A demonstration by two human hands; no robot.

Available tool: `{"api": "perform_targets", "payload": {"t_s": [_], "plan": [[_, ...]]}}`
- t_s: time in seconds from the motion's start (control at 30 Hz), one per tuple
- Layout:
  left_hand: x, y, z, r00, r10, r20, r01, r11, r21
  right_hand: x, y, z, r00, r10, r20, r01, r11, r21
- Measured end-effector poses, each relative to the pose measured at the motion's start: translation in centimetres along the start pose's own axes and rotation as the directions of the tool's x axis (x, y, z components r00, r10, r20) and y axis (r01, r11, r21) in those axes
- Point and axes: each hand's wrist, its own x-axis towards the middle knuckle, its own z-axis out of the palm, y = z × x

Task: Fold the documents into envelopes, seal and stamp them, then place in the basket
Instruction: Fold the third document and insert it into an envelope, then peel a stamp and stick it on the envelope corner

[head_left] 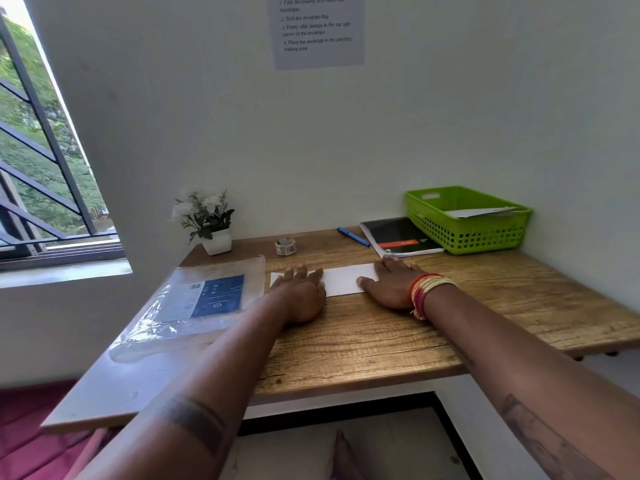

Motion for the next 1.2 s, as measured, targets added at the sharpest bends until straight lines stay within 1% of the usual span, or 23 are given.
{"api": "perform_targets", "payload": {"t_s": [0.1,0.13,0.2,0.27,0.3,0.33,0.37,0.4,0.43,0.47,0.53,0.6,0.63,0.7,0.77,0.8,0.87,0.9,0.97,1.03,1.13,1.17,1.2], "plan": [[-0.1,0.0,-0.2,1.0,-0.004,0.009,0.004,1.0,-0.004,0.0,0.0,-0.5,0.999,-0.003,0.054,0.002,1.0,0.018],[-0.1,0.1,-0.2,1.0,-0.006,0.013,0.006,1.0,-0.005,-0.1,-0.2,-0.8,0.998,0.008,0.066,-0.007,1.0,-0.007],[0.0,0.2,-0.4,1.0,-0.01,0.021,0.01,1.0,0.002,-0.1,-1.2,-1.7,0.995,0.05,0.084,-0.038,0.99,-0.139],[0.0,0.4,-0.6,0.999,-0.014,0.042,0.014,1.0,0.007,-0.3,-2.6,-3.2,0.991,0.048,0.128,-0.006,0.95,-0.312],[0.0,0.4,-0.7,0.999,-0.012,0.05,0.012,1.0,0.006,-0.2,-3.3,-3.8,0.991,0.004,0.136,0.048,0.924,-0.38],[0.0,0.5,-0.8,0.998,-0.012,0.057,0.011,1.0,0.007,-0.2,-3.9,-4.4,0.993,-0.064,0.101,0.102,0.899,-0.426],[0.1,0.4,-0.8,0.998,-0.011,0.062,0.01,1.0,0.009,0.4,-4.6,-4.8,0.988,-0.15,0.019,0.143,0.887,-0.439],[0.3,0.4,-0.9,0.998,-0.006,0.061,0.005,1.0,0.006,1.0,-5.0,-5.1,0.967,-0.236,-0.091,0.18,0.895,-0.407],[0.4,0.4,-1.0,0.999,0.001,0.053,-0.001,1.0,0.0,1.8,-5.5,-5.0,0.93,-0.31,-0.195,0.236,0.915,-0.328],[0.5,0.4,-1.1,0.999,0.007,0.046,-0.007,1.0,-0.005,2.6,-6.0,-4.9,0.897,-0.356,-0.261,0.307,0.928,-0.209],[0.7,0.5,-1.5,0.998,0.023,0.051,-0.023,1.0,-0.004,3.7,-6.8,-4.0,0.861,-0.399,-0.314,0.424,0.906,0.012],[0.9,0.7,-2.0,0.997,0.031,0.072,-0.031,1.0,0.0,5.1,-7.1,-2.1,0.83,-0.428,-0.357,0.491,0.865,0.105],[0.9,0.7,-2.4,0.997,0.033,0.077,-0.034,0.999,0.02,5.9,-7.0,-1.1,0.827,-0.416,-0.377,0.496,0.856,0.143],[1.7,0.7,-3.6,0.998,0.056,0.042,-0.059,0.996,0.067,6.9,-6.9,0.0,0.813,-0.408,-0.415,0.499,0.856,0.135],[3.1,0.0,-5.1,0.994,0.049,-0.1,-0.042,0.996,0.075,7.7,-6.8,0.4,0.785,-0.416,-0.459,0.512,0.853,0.103],[4.3,-0.7,-5.7,0.98,0.007,-0.201,-0.004,1.0,0.014,7.9,-6.8,0.4,0.788,-0.403,-0.465,0.509,0.852,0.124],[6.5,-2.5,-6.0,0.911,-0.108,-0.398,0.05,0.987,-0.153,8.1,-6.8,0.4,0.804,-0.391,-0.447,0.501,0.852,0.155],[7.4,-3.2,-5.7,0.882,-0.133,-0.452,0.055,0.982,-0.181,8.3,-6.7,0.4,0.812,-0.394,-0.431,0.499,0.852,0.16],[8.9,-4.6,-4.5,0.869,-0.113,-0.482,0.046,0.988,-0.149,8.6,-6.6,0.5,0.817,-0.399,-0.416,0.498,0.853,0.159],[9.7,-5.6,-3.3,0.865,-0.111,-0.489,0.055,0.99,-0.127,8.6,-6.7,0.4,0.805,-0.419,-0.419,0.517,0.843,0.151],[10.2,-6.4,-2.7,0.827,-0.108,-0.552,0.103,0.994,-0.039,8.5,-6.7,-0.1,0.809,-0.437,-0.394,0.53,0.831,0.167],[10.2,-6.5,-2.6,0.822,-0.097,-0.562,0.095,0.995,-0.032,8.4,-6.7,-0.2,0.811,-0.444,-0.381,0.534,0.828,0.171],[10.3,-6.4,-2.5,0.824,-0.095,-0.558,0.061,0.995,-0.079,8.2,-6.7,-0.4,0.813,-0.447,-0.373,0.536,0.825,0.178]]}}
